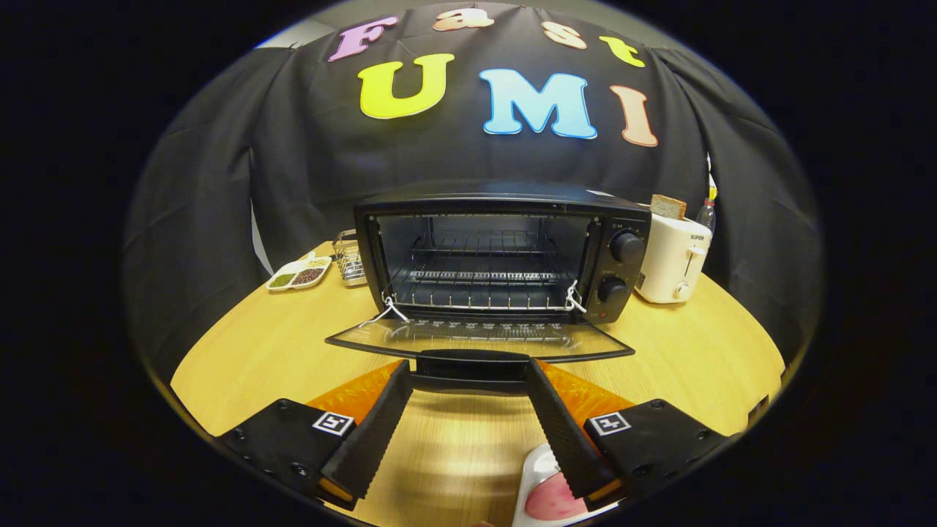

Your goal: Open the toaster oven, put the food inside, and close the toaster oven door.

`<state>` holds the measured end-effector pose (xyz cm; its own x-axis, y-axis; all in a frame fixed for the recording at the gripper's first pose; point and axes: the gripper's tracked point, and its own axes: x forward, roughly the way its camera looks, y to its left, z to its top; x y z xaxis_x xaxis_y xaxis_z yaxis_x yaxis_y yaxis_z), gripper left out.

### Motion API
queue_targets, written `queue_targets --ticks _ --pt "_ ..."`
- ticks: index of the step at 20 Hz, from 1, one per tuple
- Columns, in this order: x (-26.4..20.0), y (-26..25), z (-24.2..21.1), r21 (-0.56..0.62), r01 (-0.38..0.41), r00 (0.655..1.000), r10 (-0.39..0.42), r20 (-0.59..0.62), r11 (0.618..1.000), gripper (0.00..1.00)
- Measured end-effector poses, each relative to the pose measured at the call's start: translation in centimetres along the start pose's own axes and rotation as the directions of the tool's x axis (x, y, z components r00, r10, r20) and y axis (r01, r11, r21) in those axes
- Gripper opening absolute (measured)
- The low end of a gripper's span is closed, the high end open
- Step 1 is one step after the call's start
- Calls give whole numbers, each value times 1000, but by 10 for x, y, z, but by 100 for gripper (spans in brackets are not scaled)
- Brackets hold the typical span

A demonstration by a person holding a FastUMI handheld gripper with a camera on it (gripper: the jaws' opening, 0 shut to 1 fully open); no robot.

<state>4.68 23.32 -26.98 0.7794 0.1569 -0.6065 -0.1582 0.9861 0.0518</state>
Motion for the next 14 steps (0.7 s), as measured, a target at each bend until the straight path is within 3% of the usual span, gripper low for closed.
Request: queue_targets --ticks 5,14 --pt "-37 -9 -7 25 -28 999 29 -17 999 100" --pt "-81 -78 2 114 -70 996 76 -52 991 100"
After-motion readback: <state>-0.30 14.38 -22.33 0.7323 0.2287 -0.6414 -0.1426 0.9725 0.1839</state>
